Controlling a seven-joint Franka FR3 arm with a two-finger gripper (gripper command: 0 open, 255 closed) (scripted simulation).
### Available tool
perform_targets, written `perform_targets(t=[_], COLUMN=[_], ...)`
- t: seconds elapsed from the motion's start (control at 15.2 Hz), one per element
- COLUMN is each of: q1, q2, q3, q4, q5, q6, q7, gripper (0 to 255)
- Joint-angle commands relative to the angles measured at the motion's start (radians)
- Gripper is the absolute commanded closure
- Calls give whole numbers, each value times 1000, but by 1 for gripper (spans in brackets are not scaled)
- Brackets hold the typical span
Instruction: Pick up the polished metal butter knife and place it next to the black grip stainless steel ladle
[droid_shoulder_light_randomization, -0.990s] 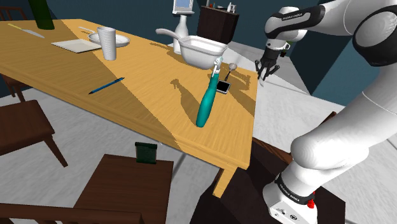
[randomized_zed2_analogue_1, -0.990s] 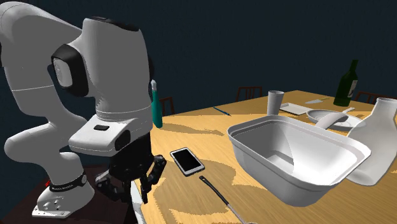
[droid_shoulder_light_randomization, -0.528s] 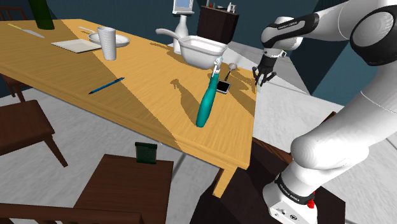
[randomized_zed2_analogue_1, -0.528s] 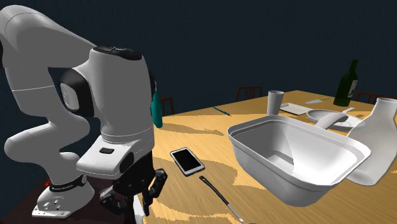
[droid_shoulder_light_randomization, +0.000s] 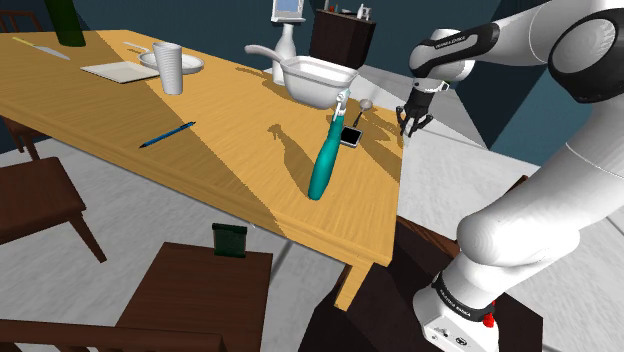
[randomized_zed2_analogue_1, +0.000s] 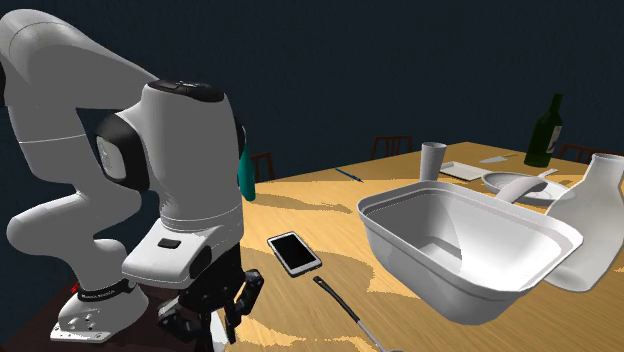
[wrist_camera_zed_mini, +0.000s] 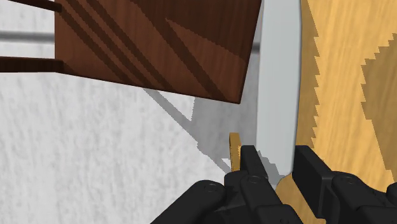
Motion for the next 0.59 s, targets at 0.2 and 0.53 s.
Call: perform_targets(t=[0.2, 0.53], q1=[0, 2], q2=[0, -20], q3=[0, 3], q4=[0, 79], q5=[0, 0], q6=[0, -99], q7=[0, 1], gripper=[0, 0])
